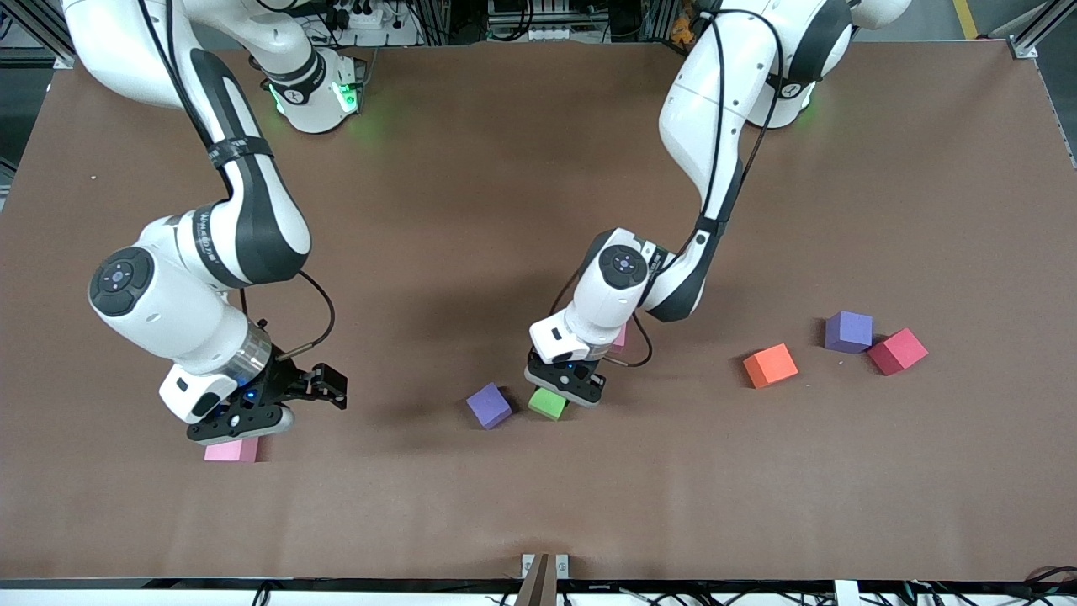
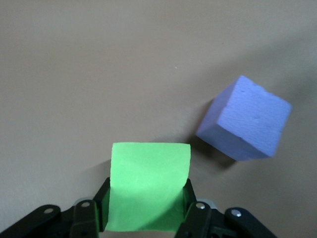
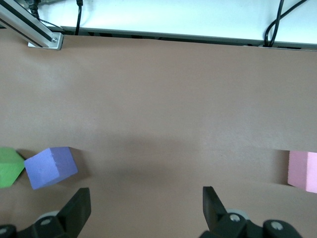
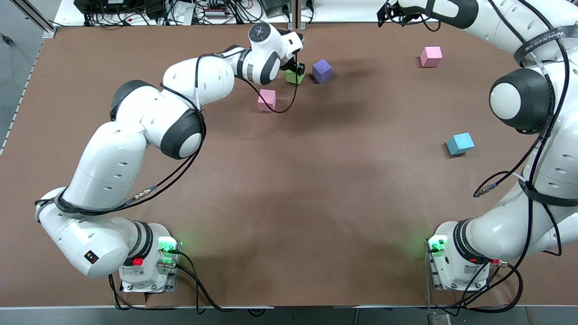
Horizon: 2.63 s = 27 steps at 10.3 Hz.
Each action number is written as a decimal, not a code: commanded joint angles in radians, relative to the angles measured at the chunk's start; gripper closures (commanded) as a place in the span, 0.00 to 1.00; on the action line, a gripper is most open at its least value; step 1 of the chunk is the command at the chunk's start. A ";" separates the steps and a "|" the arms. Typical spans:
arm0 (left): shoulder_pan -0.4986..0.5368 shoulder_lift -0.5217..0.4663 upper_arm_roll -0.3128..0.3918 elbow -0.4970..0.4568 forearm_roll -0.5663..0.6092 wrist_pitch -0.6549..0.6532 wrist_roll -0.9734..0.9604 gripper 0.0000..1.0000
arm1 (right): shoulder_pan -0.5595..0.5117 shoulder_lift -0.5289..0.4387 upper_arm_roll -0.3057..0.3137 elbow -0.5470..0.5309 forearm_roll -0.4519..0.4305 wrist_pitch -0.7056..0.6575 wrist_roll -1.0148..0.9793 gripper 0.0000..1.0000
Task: Arrange blocks into number 1
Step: 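Grasp the green cube with the left gripper while the right gripper moves to purple, then lift the green cube with the left gripper while the right gripper reaches purple, then place the green cube mid-table with the left gripper while the right gripper grasps purple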
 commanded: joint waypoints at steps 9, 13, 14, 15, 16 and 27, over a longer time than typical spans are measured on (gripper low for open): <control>-0.031 -0.444 -0.132 -0.349 0.137 -0.667 -0.838 1.00 | 0.194 0.161 0.001 0.040 0.032 0.219 0.008 0.00; -0.030 -0.443 -0.333 -0.457 0.192 -0.588 -1.021 1.00 | 0.216 0.141 0.006 -0.055 0.030 0.291 0.005 0.00; -0.010 -0.443 -0.387 -0.487 0.250 -0.569 -1.029 1.00 | 0.214 0.123 0.007 -0.098 0.030 0.312 0.003 0.00; 0.007 -0.443 -0.439 -0.539 0.278 -0.501 -1.040 1.00 | 0.202 0.088 0.006 -0.153 0.030 0.314 -0.018 0.00; 0.041 -0.447 -0.494 -0.620 0.307 -0.384 -1.066 1.00 | 0.212 0.101 0.006 -0.155 0.030 0.322 -0.046 0.00; 0.064 -0.420 -0.634 -0.699 0.459 -0.268 -1.130 1.00 | 0.328 0.311 0.002 -0.016 0.025 0.481 -0.046 0.00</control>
